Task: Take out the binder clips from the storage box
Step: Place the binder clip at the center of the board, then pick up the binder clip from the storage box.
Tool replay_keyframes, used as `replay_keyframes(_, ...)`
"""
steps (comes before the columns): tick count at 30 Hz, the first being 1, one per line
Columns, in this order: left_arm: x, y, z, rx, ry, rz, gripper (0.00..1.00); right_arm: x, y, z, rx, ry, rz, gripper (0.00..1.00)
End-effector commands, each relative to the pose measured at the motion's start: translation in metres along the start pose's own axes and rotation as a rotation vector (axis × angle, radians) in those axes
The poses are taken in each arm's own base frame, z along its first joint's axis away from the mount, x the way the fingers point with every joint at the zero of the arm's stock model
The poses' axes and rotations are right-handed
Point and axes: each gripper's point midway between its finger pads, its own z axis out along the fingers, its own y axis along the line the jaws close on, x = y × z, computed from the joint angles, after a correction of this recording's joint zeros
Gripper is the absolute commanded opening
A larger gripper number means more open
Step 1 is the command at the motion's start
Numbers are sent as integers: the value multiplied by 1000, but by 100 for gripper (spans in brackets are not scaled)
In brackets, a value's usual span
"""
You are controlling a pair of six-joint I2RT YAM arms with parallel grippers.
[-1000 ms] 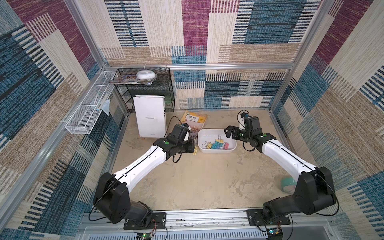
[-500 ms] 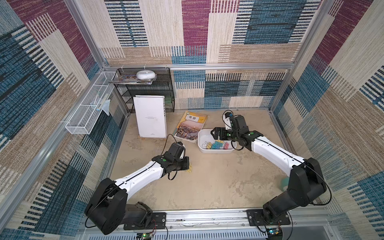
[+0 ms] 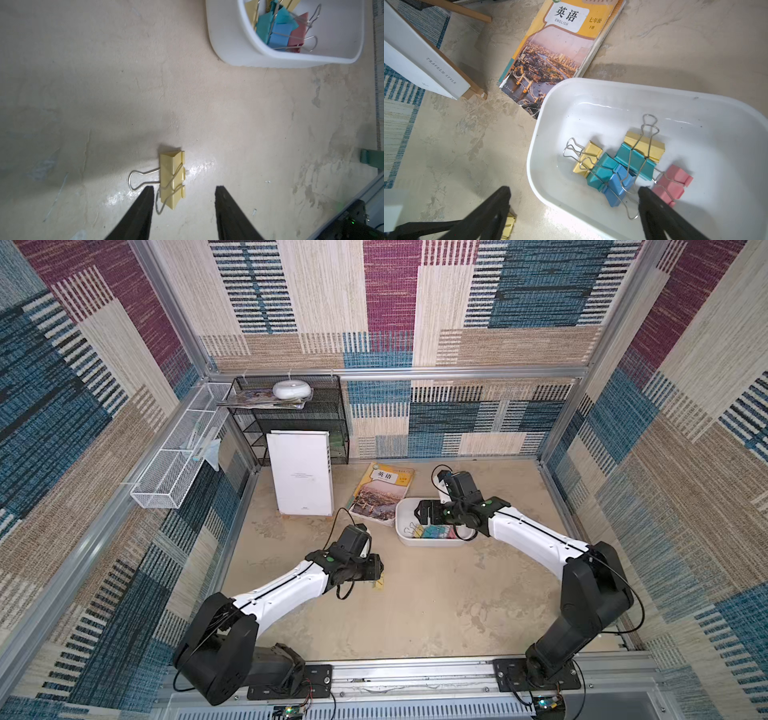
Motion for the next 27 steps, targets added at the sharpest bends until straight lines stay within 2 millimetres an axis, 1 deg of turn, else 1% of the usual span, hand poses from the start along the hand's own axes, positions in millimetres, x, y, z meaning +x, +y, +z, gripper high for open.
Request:
replay_keyframes(1,-17,-8,-12,-9,-30,39,51,4,-5,-1,33,15,-16,99)
replay_keyframes(4,-37,-22,-18,14,-60,53,50,5,-8,-3,42,19,-23,99)
replay_keyframes(8,-61,-40,-13,45,-70,65,48,8,-14,-6,73,18,-28,99)
replay_keyframes(11,-79,-53,-1,64,-68,71,42,10,-18,-9,92,20,-28,99)
replay_keyframes(17,-109,-76,33,112,-37,81,40,8,-32,-21,162,-7,-7,99)
replay_keyframes(22,-120,-84,63,126,14,90,37,5,-41,-34,197,-39,6,99)
replay_keyframes(27,-121,-84,85,123,58,89,34,3,-48,-44,213,-56,22,99)
